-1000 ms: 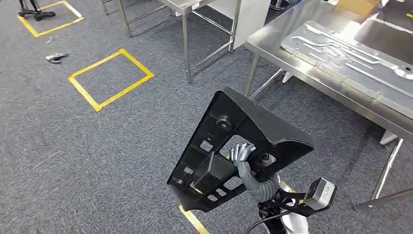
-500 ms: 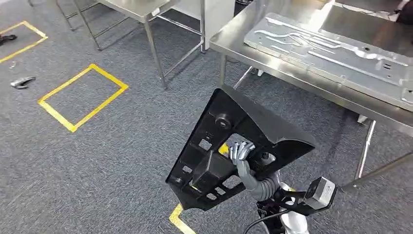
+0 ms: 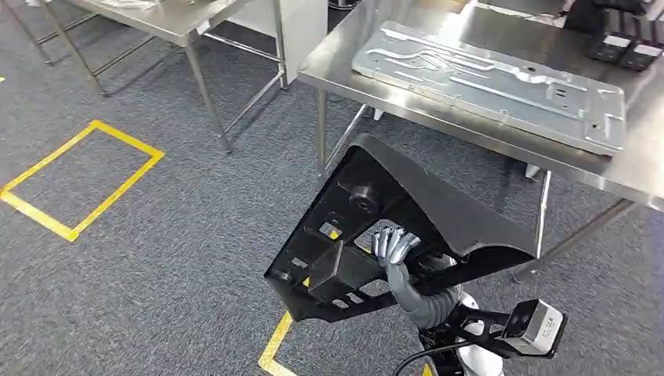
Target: Take the parts from the cabinet and place them on the table.
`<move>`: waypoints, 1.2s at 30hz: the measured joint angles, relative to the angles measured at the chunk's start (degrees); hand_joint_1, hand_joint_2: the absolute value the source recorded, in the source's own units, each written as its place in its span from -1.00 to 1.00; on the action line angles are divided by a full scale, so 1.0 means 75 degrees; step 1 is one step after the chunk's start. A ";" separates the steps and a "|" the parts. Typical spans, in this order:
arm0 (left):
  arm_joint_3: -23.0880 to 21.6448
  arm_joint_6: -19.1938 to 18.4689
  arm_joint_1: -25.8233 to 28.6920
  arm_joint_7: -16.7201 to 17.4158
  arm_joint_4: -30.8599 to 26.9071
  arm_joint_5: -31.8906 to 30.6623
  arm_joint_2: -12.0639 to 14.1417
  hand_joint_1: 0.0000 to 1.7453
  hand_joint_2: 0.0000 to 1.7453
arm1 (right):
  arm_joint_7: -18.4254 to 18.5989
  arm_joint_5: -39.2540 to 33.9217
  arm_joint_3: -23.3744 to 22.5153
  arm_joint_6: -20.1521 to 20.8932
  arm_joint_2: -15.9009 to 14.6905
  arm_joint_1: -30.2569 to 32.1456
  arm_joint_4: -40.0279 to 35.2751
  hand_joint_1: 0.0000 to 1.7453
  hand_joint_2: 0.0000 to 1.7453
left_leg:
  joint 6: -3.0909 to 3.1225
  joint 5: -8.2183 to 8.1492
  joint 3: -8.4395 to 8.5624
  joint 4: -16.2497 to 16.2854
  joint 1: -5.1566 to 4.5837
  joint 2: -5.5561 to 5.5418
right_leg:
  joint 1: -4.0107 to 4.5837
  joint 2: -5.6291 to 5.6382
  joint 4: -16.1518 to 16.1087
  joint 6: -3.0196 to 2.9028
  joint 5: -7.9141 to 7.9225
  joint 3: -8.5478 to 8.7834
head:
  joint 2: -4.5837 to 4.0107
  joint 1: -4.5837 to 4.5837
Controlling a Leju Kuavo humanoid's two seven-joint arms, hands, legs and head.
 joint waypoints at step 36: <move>-0.0015 0.0067 -0.0012 0.0099 0.0000 -0.0184 -0.0017 -1.00 1.00 | -0.0087 -0.0041 0.0172 -0.0708 -0.0338 -0.0459 -0.0201 0.90 1.00 | -0.0040 -0.0146 0.0145 0.0038 -0.0086 0.0379 | 0.0086 -0.0647 -0.2182 -0.0005 0.1115 0.1069 | 0.0000 0.0058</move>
